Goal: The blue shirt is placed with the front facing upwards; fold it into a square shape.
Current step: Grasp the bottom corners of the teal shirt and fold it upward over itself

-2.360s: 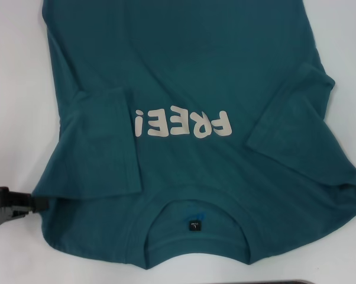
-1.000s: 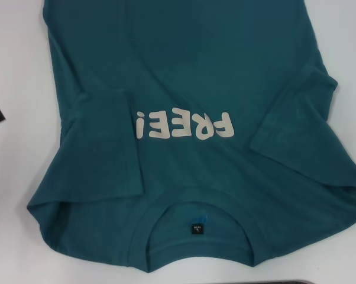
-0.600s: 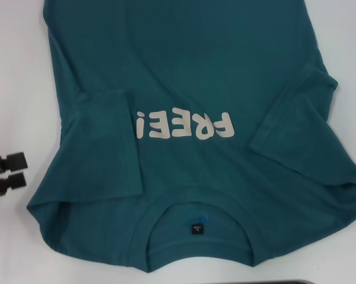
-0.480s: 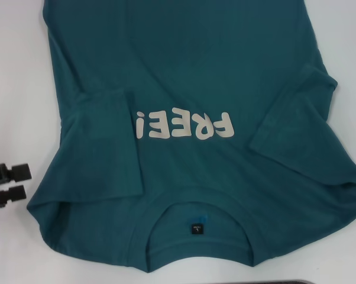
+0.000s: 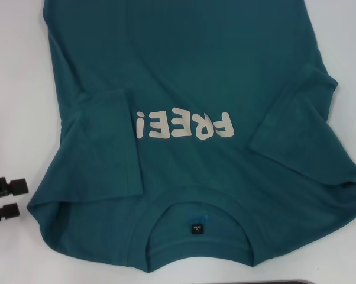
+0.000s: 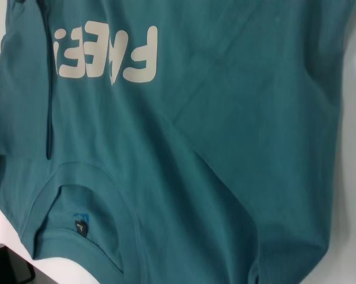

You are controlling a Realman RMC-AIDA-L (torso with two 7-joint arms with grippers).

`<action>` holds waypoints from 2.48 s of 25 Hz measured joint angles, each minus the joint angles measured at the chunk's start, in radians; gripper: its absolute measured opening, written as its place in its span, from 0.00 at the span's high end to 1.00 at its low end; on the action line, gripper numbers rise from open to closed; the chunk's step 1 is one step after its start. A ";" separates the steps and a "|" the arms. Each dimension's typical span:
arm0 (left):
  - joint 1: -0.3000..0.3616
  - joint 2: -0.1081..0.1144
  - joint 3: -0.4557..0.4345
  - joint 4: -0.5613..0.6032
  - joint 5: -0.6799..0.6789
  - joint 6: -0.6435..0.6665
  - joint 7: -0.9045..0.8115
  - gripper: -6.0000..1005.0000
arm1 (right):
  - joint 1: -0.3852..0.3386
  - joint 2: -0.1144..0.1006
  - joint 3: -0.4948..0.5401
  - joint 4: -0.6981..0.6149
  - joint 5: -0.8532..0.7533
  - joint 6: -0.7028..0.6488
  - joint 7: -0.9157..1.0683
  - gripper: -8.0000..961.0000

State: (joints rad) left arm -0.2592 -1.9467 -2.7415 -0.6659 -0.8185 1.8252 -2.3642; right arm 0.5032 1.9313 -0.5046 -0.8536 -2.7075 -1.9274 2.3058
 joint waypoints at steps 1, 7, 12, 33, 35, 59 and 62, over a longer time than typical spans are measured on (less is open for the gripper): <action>0.001 -0.004 0.003 0.000 0.014 -0.011 -0.010 0.12 | 0.000 0.000 0.000 0.000 0.000 0.000 0.000 0.97; -0.016 -0.016 0.027 0.010 0.019 -0.040 -0.015 0.12 | 0.002 0.000 0.000 0.002 0.000 0.001 0.000 0.97; -0.039 -0.027 0.071 0.012 0.021 -0.060 -0.023 0.12 | 0.002 0.000 0.000 0.006 0.000 0.003 -0.003 0.97; -0.055 -0.066 0.102 -0.040 0.047 -0.058 -0.024 0.53 | 0.005 0.000 0.003 0.007 0.011 -0.002 -0.002 0.97; -0.055 -0.064 0.099 -0.040 0.047 -0.061 -0.026 0.57 | 0.006 0.000 0.003 0.007 0.011 -0.002 -0.003 0.97; -0.022 -0.051 0.098 -0.128 0.072 -0.018 -0.034 0.95 | -0.014 -0.004 0.001 0.001 0.002 -0.002 -0.004 0.97; -0.018 -0.053 0.098 -0.134 0.072 -0.015 -0.033 0.95 | -0.015 -0.006 0.003 0.001 0.006 -0.002 -0.003 0.97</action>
State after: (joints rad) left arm -0.2767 -1.9995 -2.6437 -0.7999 -0.7463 1.8102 -2.3973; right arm 0.4880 1.9251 -0.5019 -0.8528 -2.7015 -1.9298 2.3026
